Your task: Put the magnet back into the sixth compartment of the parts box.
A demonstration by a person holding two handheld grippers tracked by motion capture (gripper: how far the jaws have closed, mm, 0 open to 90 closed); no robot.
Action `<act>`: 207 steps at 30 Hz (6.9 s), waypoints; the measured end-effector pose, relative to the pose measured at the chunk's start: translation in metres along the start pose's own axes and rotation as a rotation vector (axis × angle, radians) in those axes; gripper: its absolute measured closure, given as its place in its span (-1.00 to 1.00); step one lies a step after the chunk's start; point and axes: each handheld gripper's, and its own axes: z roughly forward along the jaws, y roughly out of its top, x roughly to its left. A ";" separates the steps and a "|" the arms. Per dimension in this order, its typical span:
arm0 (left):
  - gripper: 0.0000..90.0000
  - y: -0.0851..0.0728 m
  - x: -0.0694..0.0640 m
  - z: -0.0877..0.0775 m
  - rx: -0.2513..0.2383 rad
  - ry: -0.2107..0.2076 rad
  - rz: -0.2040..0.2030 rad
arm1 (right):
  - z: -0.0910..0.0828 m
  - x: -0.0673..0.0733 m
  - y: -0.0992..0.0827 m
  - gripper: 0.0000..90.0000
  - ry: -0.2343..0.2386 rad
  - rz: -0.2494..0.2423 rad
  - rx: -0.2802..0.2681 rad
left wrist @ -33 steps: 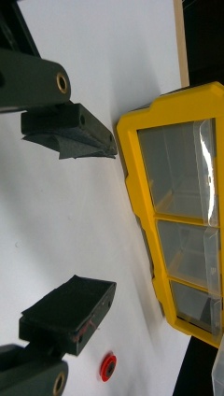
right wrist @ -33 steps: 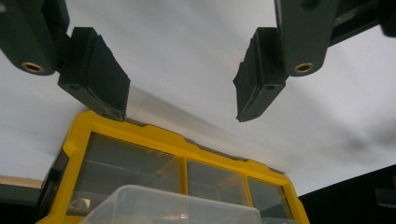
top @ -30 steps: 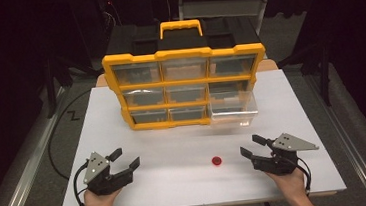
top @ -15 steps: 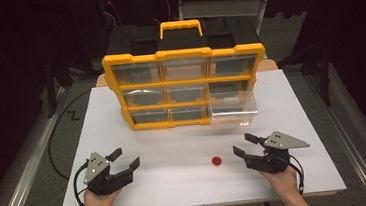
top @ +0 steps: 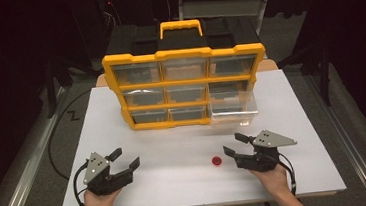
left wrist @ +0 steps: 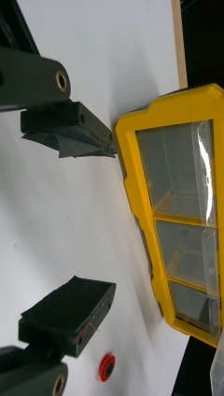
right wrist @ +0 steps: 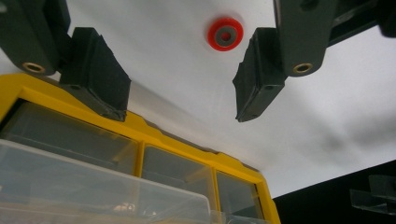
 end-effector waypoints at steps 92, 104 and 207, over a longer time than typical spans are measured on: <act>-0.39 0.001 -0.002 0.001 0.007 -0.015 0.018 | 0.061 0.020 0.034 0.28 0.084 -0.127 0.690; -0.39 0.001 -0.001 0.001 0.003 -0.013 0.014 | 0.071 0.023 0.032 0.26 0.087 -0.150 0.751; -0.38 0.001 -0.001 -0.001 -0.015 -0.001 0.008 | 0.031 0.017 0.066 0.44 0.084 -0.215 0.736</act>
